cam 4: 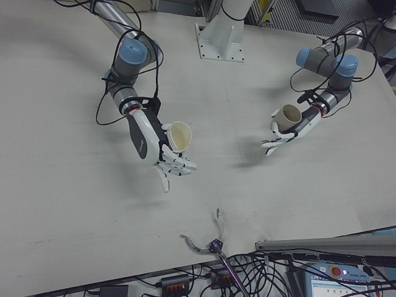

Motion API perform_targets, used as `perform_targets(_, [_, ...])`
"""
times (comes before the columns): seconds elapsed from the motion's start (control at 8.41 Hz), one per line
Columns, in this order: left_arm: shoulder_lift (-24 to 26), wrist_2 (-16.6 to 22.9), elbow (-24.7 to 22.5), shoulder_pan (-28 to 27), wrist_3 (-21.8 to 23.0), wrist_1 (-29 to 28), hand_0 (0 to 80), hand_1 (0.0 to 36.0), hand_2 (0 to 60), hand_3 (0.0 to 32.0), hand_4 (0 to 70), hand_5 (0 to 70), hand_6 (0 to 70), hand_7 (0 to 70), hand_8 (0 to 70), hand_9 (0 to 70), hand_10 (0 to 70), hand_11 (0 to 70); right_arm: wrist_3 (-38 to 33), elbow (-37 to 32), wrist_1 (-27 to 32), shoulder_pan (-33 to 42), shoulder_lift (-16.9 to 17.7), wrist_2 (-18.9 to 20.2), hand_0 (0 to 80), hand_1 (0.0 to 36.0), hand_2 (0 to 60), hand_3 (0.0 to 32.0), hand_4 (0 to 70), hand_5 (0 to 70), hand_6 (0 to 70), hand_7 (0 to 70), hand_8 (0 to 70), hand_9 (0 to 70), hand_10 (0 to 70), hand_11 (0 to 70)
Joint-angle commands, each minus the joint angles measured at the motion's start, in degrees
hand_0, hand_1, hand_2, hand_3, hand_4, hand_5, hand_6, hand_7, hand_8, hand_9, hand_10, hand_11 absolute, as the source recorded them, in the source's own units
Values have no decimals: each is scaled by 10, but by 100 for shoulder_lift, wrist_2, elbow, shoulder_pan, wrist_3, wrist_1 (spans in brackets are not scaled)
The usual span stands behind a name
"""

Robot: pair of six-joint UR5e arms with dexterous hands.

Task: Pour water
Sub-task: 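Bring the left hand's cup under the right hand's cup and tilt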

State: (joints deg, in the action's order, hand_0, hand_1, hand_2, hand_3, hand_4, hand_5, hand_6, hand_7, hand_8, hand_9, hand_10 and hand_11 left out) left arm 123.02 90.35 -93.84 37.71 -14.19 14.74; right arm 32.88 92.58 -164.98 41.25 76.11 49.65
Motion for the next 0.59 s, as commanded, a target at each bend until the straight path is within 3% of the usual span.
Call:
perform_targets(0.0, [1160,-27,759,-668,-320,126,800,360,600,0,700,700,207,132,78,23,134,224,69,530,-402,15,-8,1,623,324,457,18,170,170,585,668,243,288,0,0])
perform_targets(0.12, [1241,-27,1014,-704,-339,-13,800,360,600,0,700,700,205,129,79,23,134,223,566,1142,-717,-64,-8,88,621,322,448,22,149,169,576,658,242,288,0,0])
perform_targets(0.24, [1198,-27,1016,-765,-339,-58,800,360,600,0,700,700,206,128,79,23,136,226,1563,2009,-1155,-195,-69,559,631,329,440,34,131,171,563,642,233,273,0,0])
perform_targets(0.36, [1198,-27,982,-757,-339,-59,800,360,600,0,700,700,202,126,77,22,135,224,2512,2618,-1403,-362,-79,737,688,352,422,32,63,182,546,605,196,213,0,0])
perform_targets(0.48, [1206,-27,955,-766,-339,-59,800,360,600,0,700,700,198,124,76,21,133,223,2861,2685,-1457,-537,-79,757,690,352,442,0,120,184,586,662,208,235,0,0])
